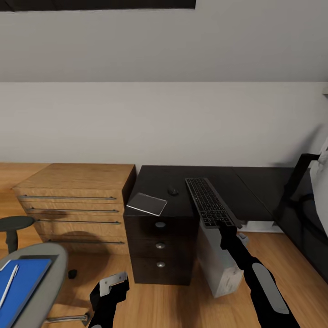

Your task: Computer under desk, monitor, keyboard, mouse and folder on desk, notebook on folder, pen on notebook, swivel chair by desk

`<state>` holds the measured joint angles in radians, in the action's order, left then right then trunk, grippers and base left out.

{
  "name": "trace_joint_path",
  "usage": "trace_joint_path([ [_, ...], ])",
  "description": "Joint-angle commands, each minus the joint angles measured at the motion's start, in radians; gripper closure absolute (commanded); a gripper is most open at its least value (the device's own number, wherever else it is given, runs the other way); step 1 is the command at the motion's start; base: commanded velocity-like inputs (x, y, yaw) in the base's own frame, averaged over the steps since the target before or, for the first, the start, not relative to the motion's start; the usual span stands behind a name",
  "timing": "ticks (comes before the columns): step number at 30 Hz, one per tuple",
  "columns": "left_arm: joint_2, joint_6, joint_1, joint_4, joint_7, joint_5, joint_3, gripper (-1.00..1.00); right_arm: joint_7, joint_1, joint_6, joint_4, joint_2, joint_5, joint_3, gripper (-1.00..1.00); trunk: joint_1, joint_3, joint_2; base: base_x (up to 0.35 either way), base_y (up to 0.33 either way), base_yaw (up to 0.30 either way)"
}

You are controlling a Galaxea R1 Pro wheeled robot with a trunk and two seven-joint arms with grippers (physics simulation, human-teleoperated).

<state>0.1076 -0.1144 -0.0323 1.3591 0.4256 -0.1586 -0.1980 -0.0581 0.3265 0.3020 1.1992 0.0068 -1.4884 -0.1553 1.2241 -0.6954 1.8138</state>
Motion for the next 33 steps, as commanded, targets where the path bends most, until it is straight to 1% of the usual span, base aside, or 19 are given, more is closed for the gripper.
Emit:
trace_joint_path([
  [1,0.000,-0.004,0.000,0.002,0.005,-0.006,-0.001,-1.00,0.001,0.000,0.006,-0.036,0.001,0.007,-0.003,1.00,0.000,-0.001,0.000,0.165,0.000,0.000],
  [6,0.000,-0.005,0.000,0.002,0.005,-0.006,-0.001,-1.00,0.002,0.000,0.007,-0.036,0.001,0.007,-0.003,1.00,0.000,-0.001,0.000,0.117,0.000,0.000],
  [14,0.000,-0.007,0.000,0.002,0.005,-0.006,-0.001,-1.00,0.005,0.000,0.005,-0.036,0.001,0.007,-0.003,1.00,0.000,-0.001,0.000,0.012,0.000,0.000],
  [15,0.000,-0.007,0.000,0.002,0.005,-0.006,-0.001,-1.00,0.012,0.000,0.004,-0.036,0.001,0.007,-0.003,-1.00,0.000,-0.001,0.000,0.000,0.000,0.000],
  [33,0.000,-0.004,0.000,0.002,0.007,-0.004,-0.001,-1.00,0.023,0.000,0.002,-0.036,0.001,0.007,-0.003,-1.00,0.000,-0.001,0.000,0.000,0.000,0.000],
])
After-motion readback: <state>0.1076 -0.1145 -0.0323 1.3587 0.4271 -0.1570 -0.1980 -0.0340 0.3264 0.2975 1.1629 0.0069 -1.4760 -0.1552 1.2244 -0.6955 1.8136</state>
